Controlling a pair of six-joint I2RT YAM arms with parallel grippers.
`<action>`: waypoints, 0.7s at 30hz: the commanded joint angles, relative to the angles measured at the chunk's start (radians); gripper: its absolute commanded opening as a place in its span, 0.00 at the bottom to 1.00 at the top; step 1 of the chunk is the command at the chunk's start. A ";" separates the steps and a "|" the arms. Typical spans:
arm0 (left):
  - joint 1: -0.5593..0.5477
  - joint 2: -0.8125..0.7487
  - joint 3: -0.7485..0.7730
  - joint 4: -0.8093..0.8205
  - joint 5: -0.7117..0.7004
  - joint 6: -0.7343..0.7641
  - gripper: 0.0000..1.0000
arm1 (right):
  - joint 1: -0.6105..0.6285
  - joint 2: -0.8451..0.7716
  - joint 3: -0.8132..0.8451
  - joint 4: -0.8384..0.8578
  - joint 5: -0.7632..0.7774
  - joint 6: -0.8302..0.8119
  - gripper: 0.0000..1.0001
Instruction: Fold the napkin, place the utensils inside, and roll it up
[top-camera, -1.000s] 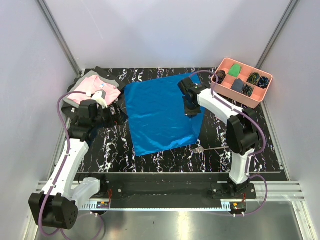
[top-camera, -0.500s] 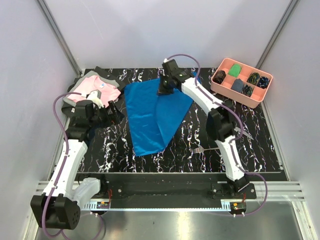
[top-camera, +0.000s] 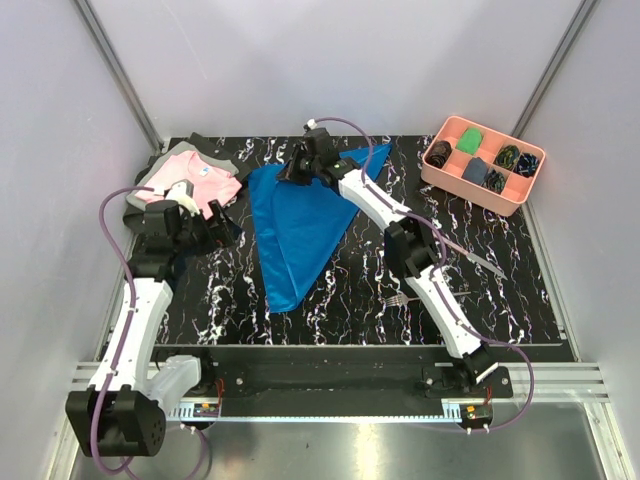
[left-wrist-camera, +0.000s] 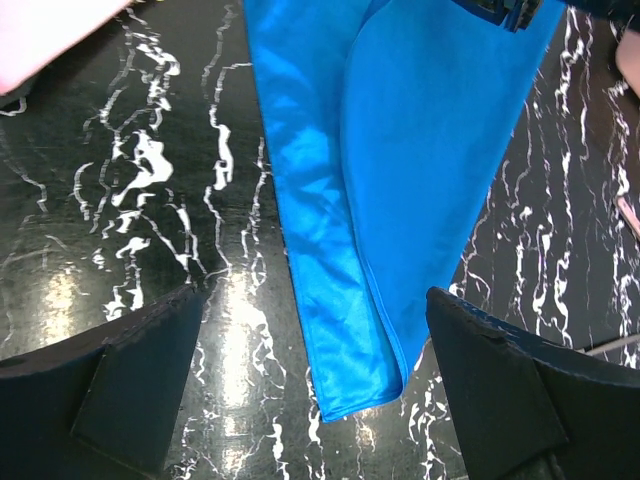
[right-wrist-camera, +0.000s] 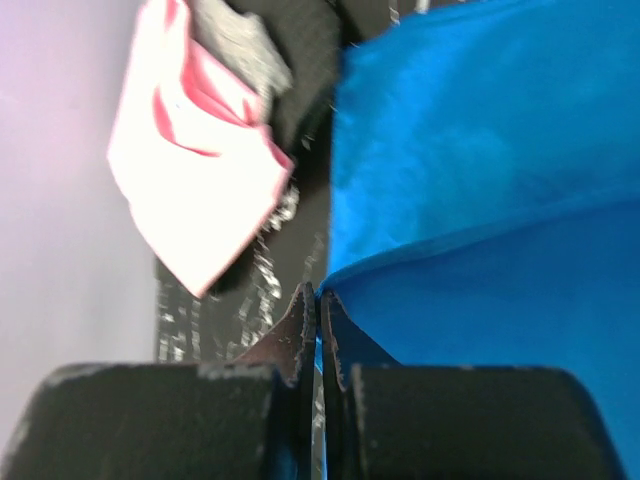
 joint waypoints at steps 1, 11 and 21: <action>0.026 0.007 -0.008 0.030 0.004 0.007 0.96 | 0.020 0.016 0.009 0.304 -0.053 0.125 0.00; 0.041 0.016 -0.012 0.032 0.018 0.006 0.96 | 0.032 0.150 0.109 0.455 0.056 0.170 0.00; 0.050 0.024 -0.015 0.033 0.023 0.003 0.96 | 0.032 0.234 0.148 0.555 0.109 0.224 0.00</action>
